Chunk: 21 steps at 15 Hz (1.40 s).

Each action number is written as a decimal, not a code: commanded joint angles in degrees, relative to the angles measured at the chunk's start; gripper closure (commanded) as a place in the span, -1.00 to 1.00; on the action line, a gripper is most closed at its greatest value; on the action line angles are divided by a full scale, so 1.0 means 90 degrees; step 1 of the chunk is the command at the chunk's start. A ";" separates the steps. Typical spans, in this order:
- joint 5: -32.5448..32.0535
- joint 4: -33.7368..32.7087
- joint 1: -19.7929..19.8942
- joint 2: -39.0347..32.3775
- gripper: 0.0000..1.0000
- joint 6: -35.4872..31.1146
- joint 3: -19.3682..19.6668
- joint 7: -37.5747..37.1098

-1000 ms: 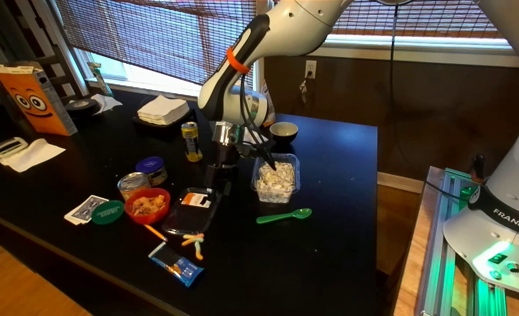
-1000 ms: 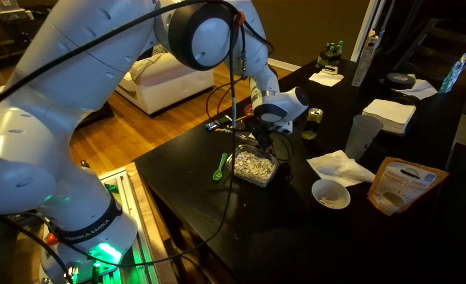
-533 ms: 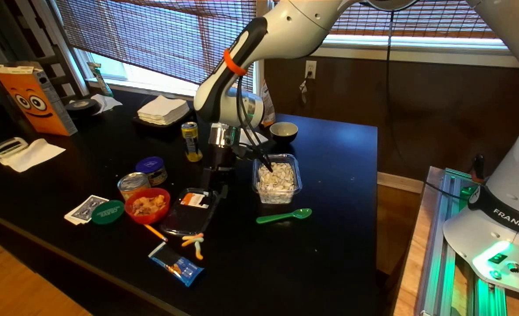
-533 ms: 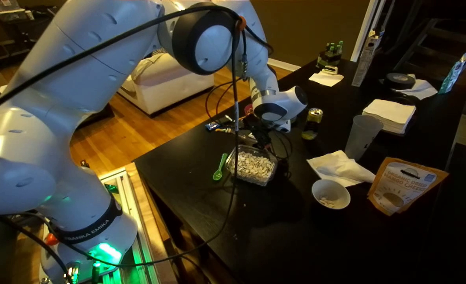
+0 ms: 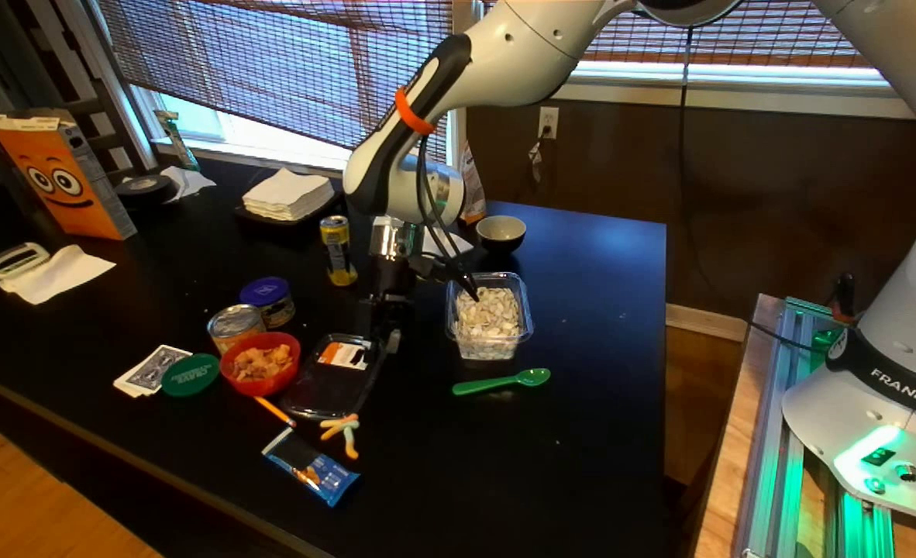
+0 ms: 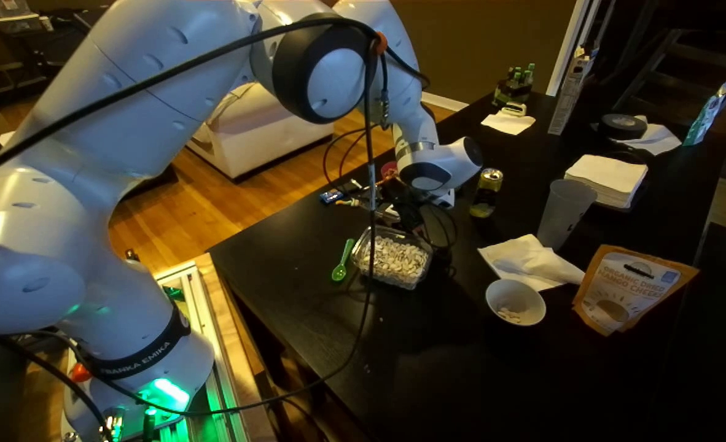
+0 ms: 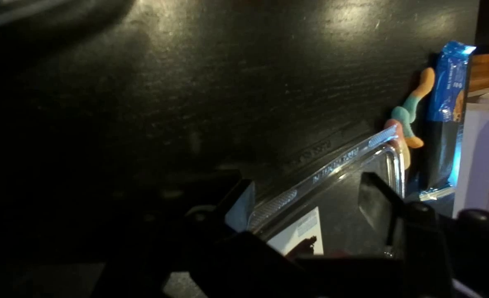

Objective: Put the transparent lid on the transparent bowl

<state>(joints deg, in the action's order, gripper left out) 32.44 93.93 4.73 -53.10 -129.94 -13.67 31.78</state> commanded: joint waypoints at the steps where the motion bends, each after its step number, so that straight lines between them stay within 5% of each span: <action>1: -0.0159 -0.0279 0.0184 -0.0287 -0.24 0.0129 -0.0176 -0.0074; 6: -0.0127 -0.0283 0.0246 -0.0291 0.18 0.0099 -0.0220 -0.0048; 9: -0.0083 -0.0257 0.0301 -0.0272 0.12 0.0054 -0.0264 -0.0003; 13: -0.0042 -0.0235 0.0386 -0.0255 0.82 0.0015 -0.0323 0.0048; 15: -0.0034 -0.0232 0.0416 -0.0257 1.00 0.0008 -0.0334 0.0060; 21: 0.0030 -0.0184 0.0520 -0.0215 0.99 -0.0005 -0.0447 0.0106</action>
<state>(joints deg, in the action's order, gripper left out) 32.46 93.47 8.08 -53.54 -129.84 -16.06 31.85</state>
